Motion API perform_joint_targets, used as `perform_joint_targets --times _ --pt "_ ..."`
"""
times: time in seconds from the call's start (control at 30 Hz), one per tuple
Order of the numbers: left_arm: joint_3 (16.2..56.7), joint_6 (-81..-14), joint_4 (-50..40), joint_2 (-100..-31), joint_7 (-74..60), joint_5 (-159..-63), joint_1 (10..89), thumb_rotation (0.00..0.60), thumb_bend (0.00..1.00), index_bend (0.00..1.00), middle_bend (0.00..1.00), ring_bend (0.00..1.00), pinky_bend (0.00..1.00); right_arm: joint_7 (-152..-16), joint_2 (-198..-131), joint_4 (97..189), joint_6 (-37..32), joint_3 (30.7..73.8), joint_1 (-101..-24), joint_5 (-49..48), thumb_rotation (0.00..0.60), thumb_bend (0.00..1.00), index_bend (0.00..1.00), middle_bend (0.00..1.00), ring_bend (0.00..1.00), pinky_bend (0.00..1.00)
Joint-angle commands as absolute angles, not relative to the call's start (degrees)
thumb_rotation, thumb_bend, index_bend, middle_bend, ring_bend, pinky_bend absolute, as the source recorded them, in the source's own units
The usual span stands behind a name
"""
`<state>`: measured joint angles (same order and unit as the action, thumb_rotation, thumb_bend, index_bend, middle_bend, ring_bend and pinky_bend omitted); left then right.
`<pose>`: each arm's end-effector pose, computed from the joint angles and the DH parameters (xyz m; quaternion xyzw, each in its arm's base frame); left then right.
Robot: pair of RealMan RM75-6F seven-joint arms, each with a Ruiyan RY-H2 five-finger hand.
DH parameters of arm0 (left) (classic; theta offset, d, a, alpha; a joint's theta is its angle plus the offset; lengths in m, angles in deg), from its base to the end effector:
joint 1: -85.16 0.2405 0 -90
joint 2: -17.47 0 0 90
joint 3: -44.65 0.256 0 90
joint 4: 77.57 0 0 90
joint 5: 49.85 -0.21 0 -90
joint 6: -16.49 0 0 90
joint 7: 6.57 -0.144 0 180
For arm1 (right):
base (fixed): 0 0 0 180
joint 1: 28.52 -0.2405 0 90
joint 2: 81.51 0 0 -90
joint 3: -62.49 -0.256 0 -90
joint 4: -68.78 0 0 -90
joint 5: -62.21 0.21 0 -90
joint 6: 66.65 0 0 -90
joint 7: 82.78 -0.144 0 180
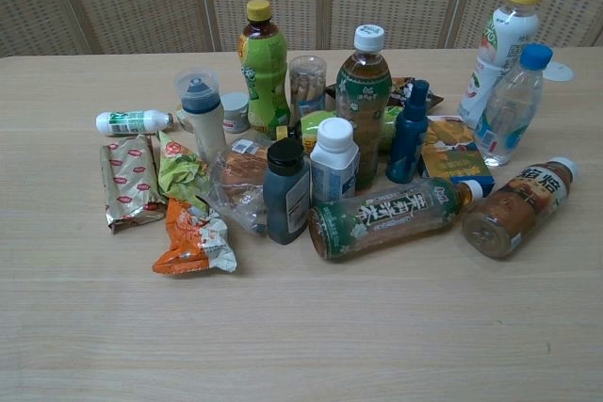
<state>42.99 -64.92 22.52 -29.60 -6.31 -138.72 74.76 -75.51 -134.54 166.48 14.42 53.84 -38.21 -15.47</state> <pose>-0.2805 0.2029 0.2250 -0.6665 -0.3206 -0.3527 0.5733 -0.2967 -0.2258 0.2254 0.5975 -0.3169 0.3428 0.6520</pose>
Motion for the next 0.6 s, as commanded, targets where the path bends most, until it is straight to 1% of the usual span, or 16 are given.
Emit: perform_joint_targets --times 0.03,0.37,0.47,0.6 --pt "43.26 -64.19 22.13 -29.89 -5.99 -138.82 74.59 0.547 0.17 0.02 0.0 0.0 0.0 -75.16 -134.63 166.75 14.28 53.78 -38.43 -15.61 0.513 0.02 0.0 0.0 0.0 0.0" --pt "44.1 -60.63 20.46 -29.06 -3.91 -140.27 72.97 0.548 0.17 0.01 0.0 0.0 0.0 -74.53 -134.24 167.85 14.99 53.63 -38.27 -15.93 0.514 0.02 0.0 0.0 0.0 0.0" --pt "44.6 -57.63 19.95 -28.78 -2.79 -140.77 71.57 0.548 0.17 0.0 0.0 0.0 0.0 -74.36 -134.33 168.04 15.17 53.72 -38.02 -15.71 0.511 0.03 0.0 0.0 0.0 0.0" --pt "45.38 -51.01 19.28 -28.43 -2.63 -141.2 68.34 0.54 0.17 0.0 0.0 0.0 0.0 -74.11 -134.07 168.31 15.21 53.75 -37.8 -15.34 0.51 0.02 0.0 0.0 0.0 0.0"
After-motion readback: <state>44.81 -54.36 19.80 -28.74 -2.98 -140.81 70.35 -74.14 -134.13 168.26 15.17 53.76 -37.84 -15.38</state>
